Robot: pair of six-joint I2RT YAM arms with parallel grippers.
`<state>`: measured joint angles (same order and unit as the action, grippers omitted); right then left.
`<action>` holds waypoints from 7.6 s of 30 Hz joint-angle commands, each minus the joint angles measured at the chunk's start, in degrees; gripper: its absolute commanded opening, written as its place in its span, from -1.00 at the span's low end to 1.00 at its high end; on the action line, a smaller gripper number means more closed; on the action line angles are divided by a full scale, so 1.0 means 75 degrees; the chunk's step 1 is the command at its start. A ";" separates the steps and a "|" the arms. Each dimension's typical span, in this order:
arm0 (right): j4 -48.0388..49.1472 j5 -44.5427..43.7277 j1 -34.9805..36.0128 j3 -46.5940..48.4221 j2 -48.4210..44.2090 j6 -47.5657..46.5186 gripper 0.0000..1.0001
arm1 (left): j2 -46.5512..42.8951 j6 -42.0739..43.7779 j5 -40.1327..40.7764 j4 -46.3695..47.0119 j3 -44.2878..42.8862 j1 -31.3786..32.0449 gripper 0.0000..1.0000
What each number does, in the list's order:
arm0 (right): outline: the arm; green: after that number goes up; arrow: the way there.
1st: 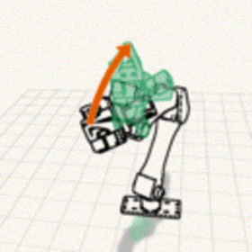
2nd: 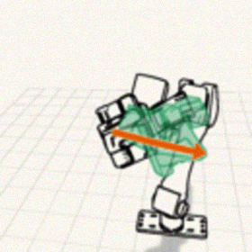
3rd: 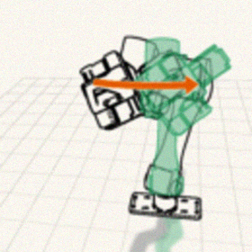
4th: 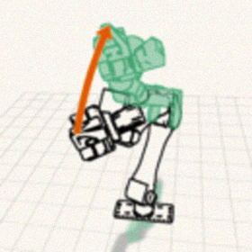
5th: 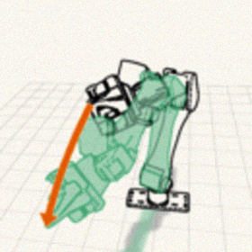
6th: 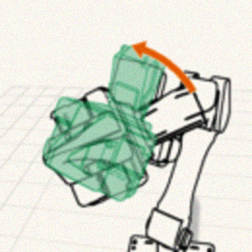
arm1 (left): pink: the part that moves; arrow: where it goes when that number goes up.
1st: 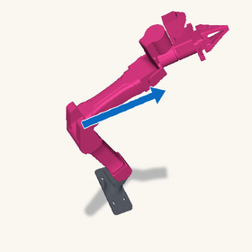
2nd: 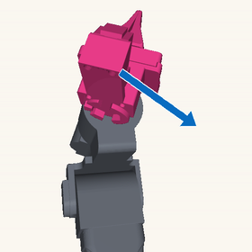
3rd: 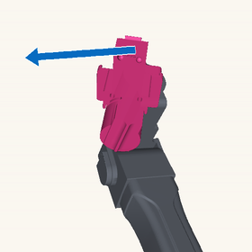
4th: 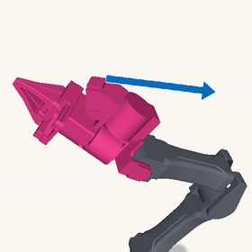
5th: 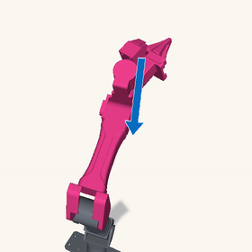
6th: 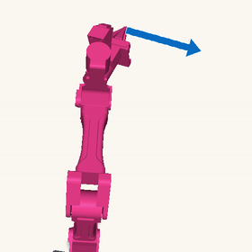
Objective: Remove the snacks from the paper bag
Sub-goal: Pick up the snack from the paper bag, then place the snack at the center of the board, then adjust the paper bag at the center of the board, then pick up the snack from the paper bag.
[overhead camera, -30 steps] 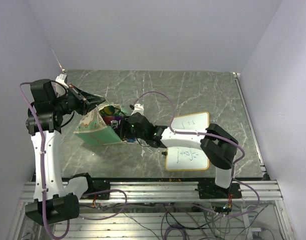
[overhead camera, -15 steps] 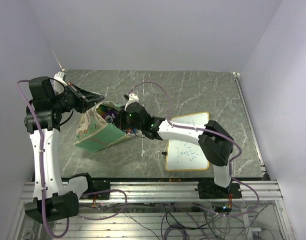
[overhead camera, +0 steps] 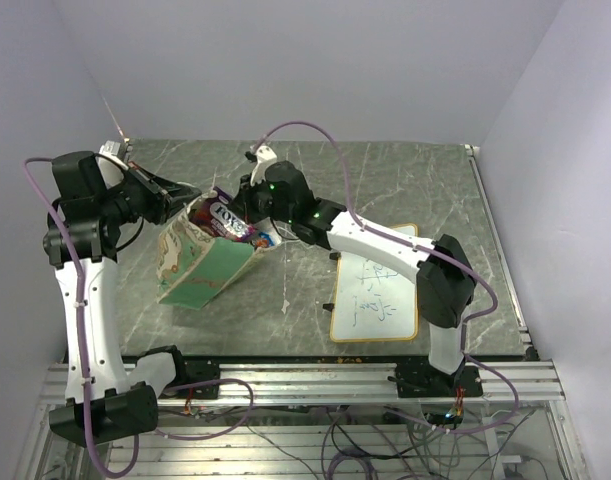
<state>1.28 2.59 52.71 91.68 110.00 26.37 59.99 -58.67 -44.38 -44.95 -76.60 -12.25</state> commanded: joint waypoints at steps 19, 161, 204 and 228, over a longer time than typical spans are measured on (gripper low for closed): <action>-0.2099 0.0454 -0.0550 -0.0250 -0.2273 0.0060 -1.00 | 0.0128 0.1576 0.0396 -0.1446 -0.1327 -0.0142 -0.86; -0.3330 0.4930 0.0013 -0.1830 -0.1519 -0.1892 -0.80 | -0.0131 0.2086 0.0492 -0.0209 0.0077 -0.0289 -0.86; -0.0958 0.1323 0.1549 -0.2627 -0.3107 -0.3933 0.12 | -0.1616 0.1198 -0.0616 -0.0979 0.0908 -0.0296 -0.86; -0.0976 -0.1173 0.2386 -0.2228 -0.0732 -0.4315 0.15 | -0.0959 0.2199 -0.0856 -0.1799 0.0442 -0.0291 -0.86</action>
<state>-6.79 -3.16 70.57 75.29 104.16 -4.19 52.75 -44.21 -48.31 -56.93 -71.05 -14.11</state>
